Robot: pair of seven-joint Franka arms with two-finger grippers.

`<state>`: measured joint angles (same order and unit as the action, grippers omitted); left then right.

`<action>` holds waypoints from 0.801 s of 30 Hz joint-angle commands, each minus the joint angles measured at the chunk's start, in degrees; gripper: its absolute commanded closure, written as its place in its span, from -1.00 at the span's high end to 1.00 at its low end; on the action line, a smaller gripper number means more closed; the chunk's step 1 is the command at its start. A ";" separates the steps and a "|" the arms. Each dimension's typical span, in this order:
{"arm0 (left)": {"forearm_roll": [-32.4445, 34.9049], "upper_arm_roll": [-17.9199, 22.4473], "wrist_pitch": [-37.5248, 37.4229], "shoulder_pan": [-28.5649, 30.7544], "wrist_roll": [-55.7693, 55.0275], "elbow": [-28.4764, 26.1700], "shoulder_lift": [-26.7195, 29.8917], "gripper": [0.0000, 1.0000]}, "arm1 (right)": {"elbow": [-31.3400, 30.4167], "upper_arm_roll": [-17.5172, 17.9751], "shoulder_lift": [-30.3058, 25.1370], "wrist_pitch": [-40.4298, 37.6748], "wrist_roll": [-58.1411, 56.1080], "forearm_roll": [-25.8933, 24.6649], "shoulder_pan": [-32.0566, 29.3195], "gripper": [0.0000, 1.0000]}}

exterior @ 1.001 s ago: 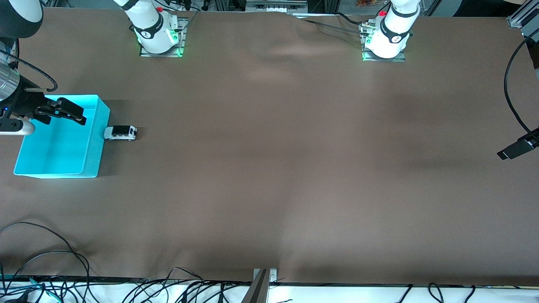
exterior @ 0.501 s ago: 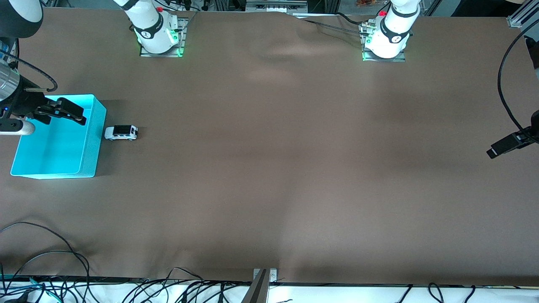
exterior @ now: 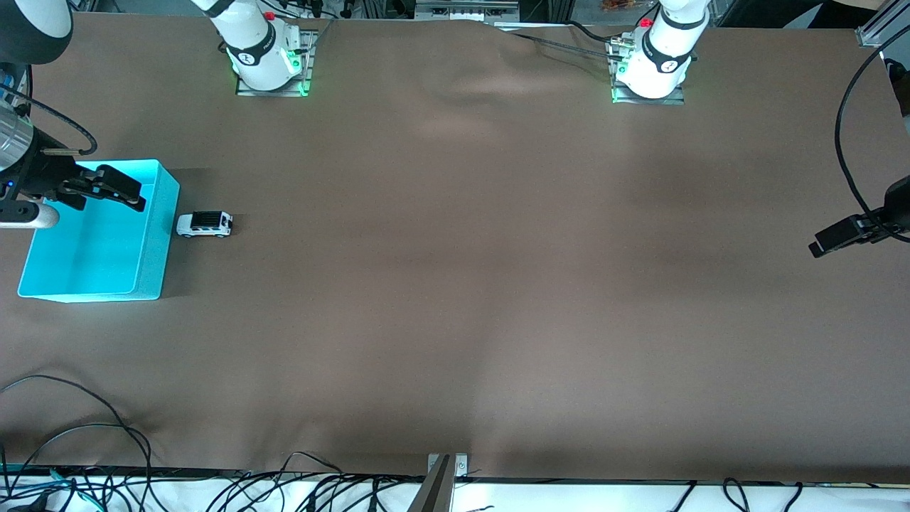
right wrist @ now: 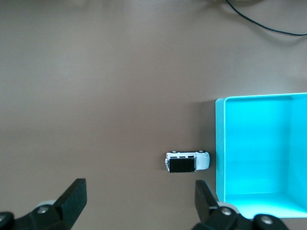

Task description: Wind and store white jeep toy

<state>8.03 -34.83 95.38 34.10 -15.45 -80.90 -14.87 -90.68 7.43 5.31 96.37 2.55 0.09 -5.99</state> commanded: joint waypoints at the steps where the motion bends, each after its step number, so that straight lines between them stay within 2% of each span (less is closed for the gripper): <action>1: -1.18 -0.86 -1.77 0.36 1.48 0.39 0.02 1.00 | 1.03 0.05 0.05 -0.22 0.35 -0.36 0.19 1.00; 11: -1.44 -0.86 -2.30 0.53 1.21 0.92 0.20 1.00 | 0.94 -0.04 0.13 -0.48 0.52 -0.27 0.10 1.00; 18: -1.44 -0.86 -2.74 0.53 1.21 0.75 0.20 1.00 | 0.59 0.05 0.13 -0.66 4.74 -0.44 0.19 1.00; 24: -1.53 0.98 -3.71 -0.08 1.30 0.48 1.24 1.00 | 0.59 0.04 0.13 -1.09 4.92 -0.44 0.28 1.00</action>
<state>8.03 -35.44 93.30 34.26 -15.44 -80.84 -14.85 -90.67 7.43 5.34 96.06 6.36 0.09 -5.98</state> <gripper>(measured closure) 0.000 0.000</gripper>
